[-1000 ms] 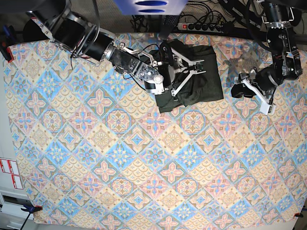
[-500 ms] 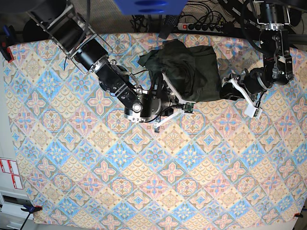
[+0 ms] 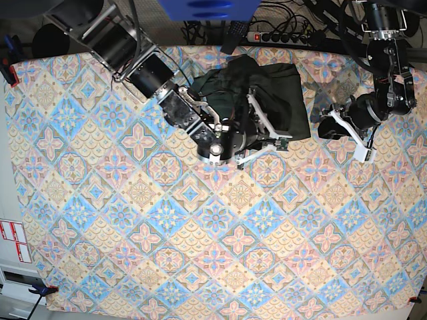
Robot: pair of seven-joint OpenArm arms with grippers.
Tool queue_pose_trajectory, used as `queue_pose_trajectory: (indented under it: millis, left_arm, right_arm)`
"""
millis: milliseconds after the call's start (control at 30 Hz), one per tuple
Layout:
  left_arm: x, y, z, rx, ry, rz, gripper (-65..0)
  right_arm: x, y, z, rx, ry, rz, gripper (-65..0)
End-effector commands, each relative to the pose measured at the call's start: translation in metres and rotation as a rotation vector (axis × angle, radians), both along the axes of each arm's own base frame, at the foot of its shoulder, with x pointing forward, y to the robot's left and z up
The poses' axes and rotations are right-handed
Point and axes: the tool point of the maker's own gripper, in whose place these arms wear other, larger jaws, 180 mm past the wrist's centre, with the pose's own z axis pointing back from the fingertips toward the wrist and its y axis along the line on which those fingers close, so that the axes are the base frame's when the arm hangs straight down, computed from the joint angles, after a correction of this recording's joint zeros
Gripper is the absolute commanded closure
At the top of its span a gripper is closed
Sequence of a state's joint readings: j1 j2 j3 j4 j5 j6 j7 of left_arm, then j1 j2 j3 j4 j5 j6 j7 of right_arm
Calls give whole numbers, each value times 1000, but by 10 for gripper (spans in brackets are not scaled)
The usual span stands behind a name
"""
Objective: Fold the T-shirt properly
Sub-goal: 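Release with the right gripper and pull it back beside the shirt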
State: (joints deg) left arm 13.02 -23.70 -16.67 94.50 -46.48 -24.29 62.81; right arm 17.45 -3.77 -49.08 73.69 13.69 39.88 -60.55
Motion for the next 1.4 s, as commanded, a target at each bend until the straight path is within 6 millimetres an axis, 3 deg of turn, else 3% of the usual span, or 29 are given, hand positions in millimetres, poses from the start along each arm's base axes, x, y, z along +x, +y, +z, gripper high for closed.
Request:
queue_pose_trajectory:
  millis: [0,133,367,433,533,600,667,867,1100,1233,1367]
  left_arm:
    - [7,2,9,4,-37,-8,-129]
    - [6,0,8,2,-32,-12,-128]
    - [-2,-29,-2,-12,5,-106,-128]
    - [-4,-35,-4,-11,13,-136,-128]
    - [-7,-49,-5,-21,16,-178,-128]
    - [-7,-60,-2,-26,5,-207,-128]
    - [-7,-65,0,-29,-1,-222,-128]
    - [23,-86,20,-76,-89,-217,-128]
    - [37,-110,31,-136,-131,-219,-128]
    - [29,-127,3,-149,-33,-269,-124]
    - [16,-122,-26,-57,53,-340,-123]
  right_arm:
    - [9,13,15,48,-26,5,-64]
    - [3,46,35,128,-24,24,-64]
    - [13,48,46,183,-38,-9,-60]
    - [27,33,50,193,-59,-59,-60]
    - [58,4,78,242,-152,-144,-60]
    - [65,-43,66,187,-164,-222,-60]
    - [66,-71,60,144,-175,-261,-60]
    - [29,-125,33,40,-147,-287,-60]
    - [-16,-138,22,0,-106,-264,-60]
    - [-33,-136,17,3,-74,-259,-60]
    - [-38,-134,15,3,-64,-251,-60]
